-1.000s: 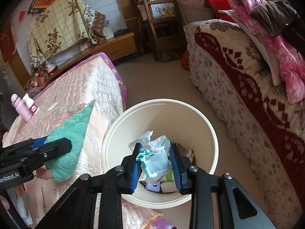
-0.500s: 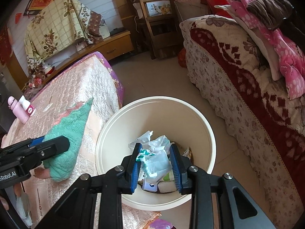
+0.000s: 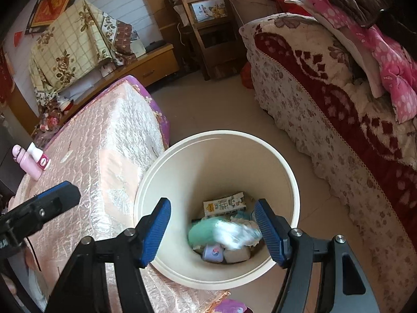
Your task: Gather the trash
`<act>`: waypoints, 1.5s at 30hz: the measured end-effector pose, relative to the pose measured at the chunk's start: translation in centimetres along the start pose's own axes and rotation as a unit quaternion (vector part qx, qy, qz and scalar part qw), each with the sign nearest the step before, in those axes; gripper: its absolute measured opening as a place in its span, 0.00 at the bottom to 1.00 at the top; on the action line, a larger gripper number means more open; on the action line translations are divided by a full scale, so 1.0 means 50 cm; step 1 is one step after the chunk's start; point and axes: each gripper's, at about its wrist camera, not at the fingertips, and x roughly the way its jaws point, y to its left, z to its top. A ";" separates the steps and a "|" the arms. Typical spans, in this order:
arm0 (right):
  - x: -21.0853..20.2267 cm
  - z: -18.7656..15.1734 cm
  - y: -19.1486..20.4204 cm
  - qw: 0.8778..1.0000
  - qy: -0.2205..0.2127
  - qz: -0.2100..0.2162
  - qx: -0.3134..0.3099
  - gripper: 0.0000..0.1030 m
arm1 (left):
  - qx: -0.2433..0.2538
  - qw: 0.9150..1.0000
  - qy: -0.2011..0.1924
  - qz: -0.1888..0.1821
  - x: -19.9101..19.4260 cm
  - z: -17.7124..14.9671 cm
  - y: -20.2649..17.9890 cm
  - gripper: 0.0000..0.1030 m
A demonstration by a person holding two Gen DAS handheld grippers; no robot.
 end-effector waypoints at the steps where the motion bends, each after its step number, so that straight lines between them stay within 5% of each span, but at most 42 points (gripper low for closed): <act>1: -0.004 -0.002 0.004 1.000 -0.001 0.002 -0.002 0.68 | -0.001 1.000 -0.004 0.005 -0.007 -0.002 0.004 0.74; 11: -0.082 -0.024 0.072 0.999 -0.036 -0.004 -0.023 0.68 | 0.015 0.995 -0.057 0.083 -0.115 -0.026 0.014 0.74; 31: -0.317 -0.082 0.231 0.988 -0.145 -0.034 -0.044 0.69 | 0.044 0.979 -0.168 0.108 -0.370 -0.085 0.011 0.74; 45: -0.418 -0.118 0.271 0.979 -0.192 -0.062 -0.044 0.69 | 0.051 0.969 -0.219 0.104 -0.463 -0.117 0.004 0.74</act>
